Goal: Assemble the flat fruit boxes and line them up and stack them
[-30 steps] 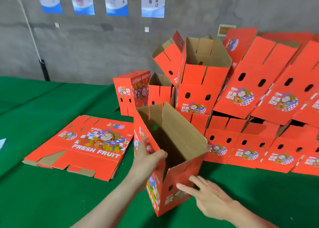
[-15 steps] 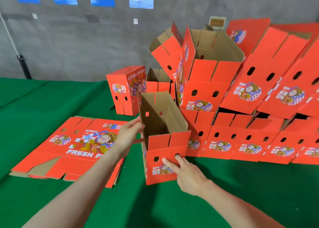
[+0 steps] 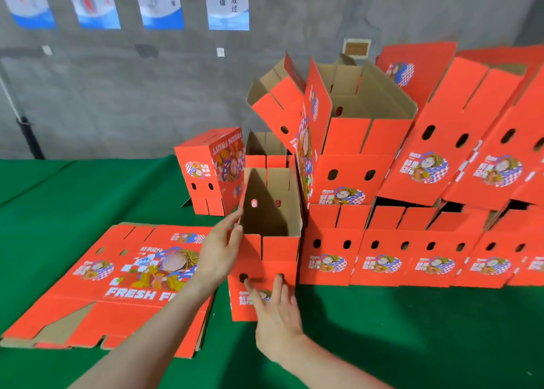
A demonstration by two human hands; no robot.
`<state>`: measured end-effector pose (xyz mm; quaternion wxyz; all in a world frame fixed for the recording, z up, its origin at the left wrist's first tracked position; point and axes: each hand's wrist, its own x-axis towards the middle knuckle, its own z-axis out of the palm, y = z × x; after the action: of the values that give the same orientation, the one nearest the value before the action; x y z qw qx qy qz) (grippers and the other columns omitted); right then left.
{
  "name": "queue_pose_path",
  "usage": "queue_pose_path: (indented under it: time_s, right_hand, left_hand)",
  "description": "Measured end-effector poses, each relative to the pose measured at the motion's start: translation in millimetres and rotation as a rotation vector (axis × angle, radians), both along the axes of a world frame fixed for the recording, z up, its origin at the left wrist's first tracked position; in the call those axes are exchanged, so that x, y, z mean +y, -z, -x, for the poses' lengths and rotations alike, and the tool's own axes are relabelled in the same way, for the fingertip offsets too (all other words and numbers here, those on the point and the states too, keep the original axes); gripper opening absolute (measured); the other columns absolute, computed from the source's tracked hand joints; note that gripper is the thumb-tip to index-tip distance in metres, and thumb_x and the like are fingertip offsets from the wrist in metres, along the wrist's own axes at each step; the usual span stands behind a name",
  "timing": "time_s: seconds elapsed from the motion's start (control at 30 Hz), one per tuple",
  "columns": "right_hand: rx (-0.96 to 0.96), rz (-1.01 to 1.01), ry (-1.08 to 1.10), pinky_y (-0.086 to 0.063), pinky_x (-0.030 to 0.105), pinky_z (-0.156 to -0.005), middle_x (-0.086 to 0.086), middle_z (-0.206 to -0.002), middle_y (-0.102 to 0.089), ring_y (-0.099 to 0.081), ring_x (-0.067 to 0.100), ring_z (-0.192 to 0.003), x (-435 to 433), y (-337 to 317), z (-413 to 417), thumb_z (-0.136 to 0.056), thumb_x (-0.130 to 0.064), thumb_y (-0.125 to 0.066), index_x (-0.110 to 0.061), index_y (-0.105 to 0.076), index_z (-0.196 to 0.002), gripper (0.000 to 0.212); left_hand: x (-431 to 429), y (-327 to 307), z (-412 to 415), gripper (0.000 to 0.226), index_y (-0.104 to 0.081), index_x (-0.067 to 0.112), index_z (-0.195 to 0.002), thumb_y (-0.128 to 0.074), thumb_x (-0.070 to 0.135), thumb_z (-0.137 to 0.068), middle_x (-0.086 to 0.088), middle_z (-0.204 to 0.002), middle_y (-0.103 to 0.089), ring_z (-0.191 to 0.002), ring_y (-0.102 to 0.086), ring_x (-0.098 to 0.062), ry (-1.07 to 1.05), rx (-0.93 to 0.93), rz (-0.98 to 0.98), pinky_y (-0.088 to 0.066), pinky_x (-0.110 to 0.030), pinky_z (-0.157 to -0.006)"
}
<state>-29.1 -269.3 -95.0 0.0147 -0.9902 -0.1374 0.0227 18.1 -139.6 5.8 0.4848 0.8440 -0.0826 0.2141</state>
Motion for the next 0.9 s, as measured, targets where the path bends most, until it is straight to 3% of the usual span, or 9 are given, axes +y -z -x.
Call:
queue_pose_path:
  time_s: [0.07, 0.2, 0.33, 0.47, 0.57, 0.67, 0.73, 0.83, 0.9]
  right_hand:
    - [0.026, 0.073, 0.031, -0.018, 0.053, -0.112, 0.038, -0.149, 0.008, -0.011, 0.044, -0.137, 0.8, -4.8, -12.2, -0.080, -0.021, -0.063, -0.037, 0.017, -0.147, 0.105]
    - [0.056, 0.205, 0.098, -0.016, 0.055, -0.112, 0.039, -0.150, 0.009, -0.009, 0.047, -0.138, -13.2, -16.9, -42.1, -0.081, -0.024, -0.065, -0.036, 0.024, -0.145, 0.111]
    - [0.106, 0.322, 0.127, -0.020, 0.060, -0.109, 0.039, -0.150, 0.007, -0.010, 0.049, -0.138, -21.4, -24.6, -66.0, -0.081, -0.024, -0.066, -0.032, 0.030, -0.144, 0.115]
    - [0.158, 0.232, 0.166, -0.025, 0.055, -0.108, 0.041, -0.149, 0.004, -0.015, 0.052, -0.135, -8.5, -32.9, -78.0, -0.084, -0.024, -0.062, -0.035, 0.015, -0.149, 0.102]
    - [0.000, 0.099, 0.130, -0.027, 0.051, -0.106, 0.037, -0.146, -0.014, -0.021, 0.046, -0.133, -6.4, -35.2, -76.6, -0.081, -0.020, -0.063, -0.029, -0.001, -0.150, 0.093]
    - [0.004, 0.059, 0.132, -0.022, 0.054, -0.110, 0.026, -0.144, -0.017, -0.019, 0.046, -0.133, -17.5, -40.6, -77.3, -0.079, -0.022, -0.065, -0.034, 0.005, -0.149, 0.101]
    - [0.134, 0.020, 0.149, -0.022, 0.054, -0.112, 0.023, -0.148, -0.013, -0.016, 0.048, -0.135, -24.0, -45.4, -77.1, -0.079, -0.021, -0.066, -0.039, 0.012, -0.148, 0.105]
    - [0.205, -0.159, 0.114, -0.025, 0.050, -0.114, 0.020, -0.152, -0.013, -0.013, 0.044, -0.140, -32.6, -51.5, -77.0, -0.082, -0.017, -0.064, -0.038, 0.005, -0.150, 0.099]
    - [0.219, -0.281, 0.072, -0.025, 0.046, -0.116, 0.016, -0.154, -0.013, -0.017, 0.039, -0.142, -38.4, -58.9, -74.0, -0.087, -0.017, -0.062, -0.034, -0.004, -0.151, 0.088]
  left_hand:
    - [3.1, -4.2, -16.2, 0.037, -0.054, 0.018, -0.132, -0.048, 0.009, -0.097, 0.007, -0.128, -0.058, -0.118, -0.053, -0.011, 0.021, 0.024, -0.025, -0.034, -0.008, -0.092]
    - [-13.9, -16.7, -48.9, 0.030, -0.058, 0.010, -0.124, -0.046, 0.005, -0.097, -0.002, -0.124, -0.060, -0.117, -0.053, -0.016, 0.102, 0.123, -0.031, -0.036, -0.025, -0.101]
    - [-36.2, -20.0, -75.6, 0.028, -0.065, 0.003, -0.108, -0.039, 0.010, -0.101, -0.011, -0.115, -0.066, -0.112, -0.057, -0.024, 0.101, 0.161, -0.092, -0.038, -0.024, -0.090]
    - [-28.7, -17.9, -89.8, 0.027, -0.068, 0.006, -0.104, -0.044, 0.017, -0.100, -0.013, -0.109, -0.066, -0.106, -0.059, -0.028, 0.038, 0.228, -0.008, -0.042, -0.033, -0.088]
    - [-26.8, -14.6, -89.3, 0.027, -0.067, 0.008, -0.100, -0.046, 0.023, -0.100, -0.010, -0.100, -0.065, -0.097, -0.059, -0.027, 0.031, 0.276, 0.070, -0.043, -0.032, -0.078]
    - [-32.3, -18.7, -86.3, 0.034, -0.065, 0.004, -0.103, -0.042, 0.028, -0.101, -0.014, -0.098, -0.065, -0.091, -0.059, -0.029, -0.011, 0.308, 0.025, -0.042, -0.034, -0.074]
    - [-33.5, -20.0, -80.6, 0.042, -0.061, 0.000, -0.110, -0.036, 0.033, -0.102, -0.016, -0.107, -0.065, -0.102, -0.059, -0.033, 0.003, 0.329, -0.039, -0.045, -0.037, -0.084]
    - [-32.0, -23.8, -68.5, 0.050, -0.041, 0.008, -0.141, -0.028, 0.038, -0.103, -0.006, -0.143, -0.045, -0.134, -0.039, -0.019, 0.027, 0.343, 0.159, -0.028, -0.031, -0.112]
    - [-28.9, -16.0, -55.9, 0.050, -0.032, 0.008, -0.146, -0.031, 0.033, -0.103, -0.007, -0.150, -0.036, -0.136, -0.032, -0.014, -0.099, 0.254, 0.191, -0.023, -0.024, -0.110]
